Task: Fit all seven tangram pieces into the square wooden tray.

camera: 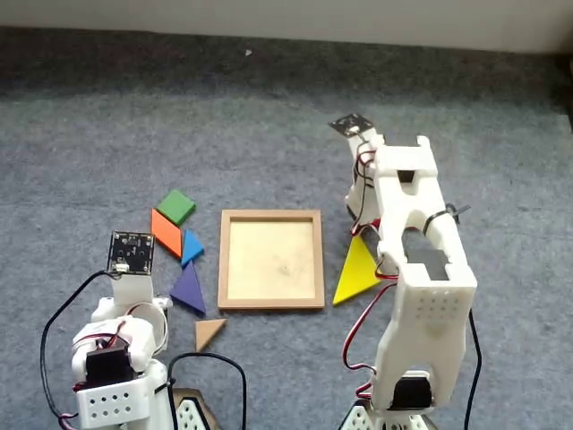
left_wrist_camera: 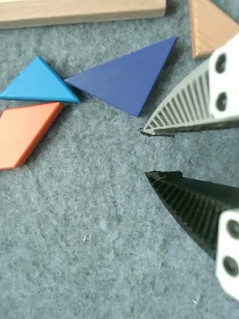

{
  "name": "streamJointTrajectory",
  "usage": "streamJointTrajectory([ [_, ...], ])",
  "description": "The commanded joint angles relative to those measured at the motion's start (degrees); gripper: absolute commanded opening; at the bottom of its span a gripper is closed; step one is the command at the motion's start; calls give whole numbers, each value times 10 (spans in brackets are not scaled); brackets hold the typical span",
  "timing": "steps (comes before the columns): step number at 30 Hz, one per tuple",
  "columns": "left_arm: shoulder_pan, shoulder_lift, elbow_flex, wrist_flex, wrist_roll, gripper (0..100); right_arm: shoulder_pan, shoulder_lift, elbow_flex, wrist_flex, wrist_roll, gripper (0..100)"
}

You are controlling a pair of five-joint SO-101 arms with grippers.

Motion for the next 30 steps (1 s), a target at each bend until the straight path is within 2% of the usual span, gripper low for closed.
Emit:
streamJointTrajectory([
  [1, -8, -16, 11, -8, 4, 133, 12, -10, -14, 5, 23, 350],
  [4, -8, -16, 11, -8, 4, 133, 14, -9, -12, 9, 57, 350],
  [13, -8, -16, 11, -8, 4, 133, 22, -9, -12, 8, 63, 347],
  [20, -8, -16, 11, -8, 4, 133, 20, -11, -15, 28, 63, 163],
  [30, -8, -16, 11, -8, 4, 133, 13, -16, -19, 93, 63, 153],
])
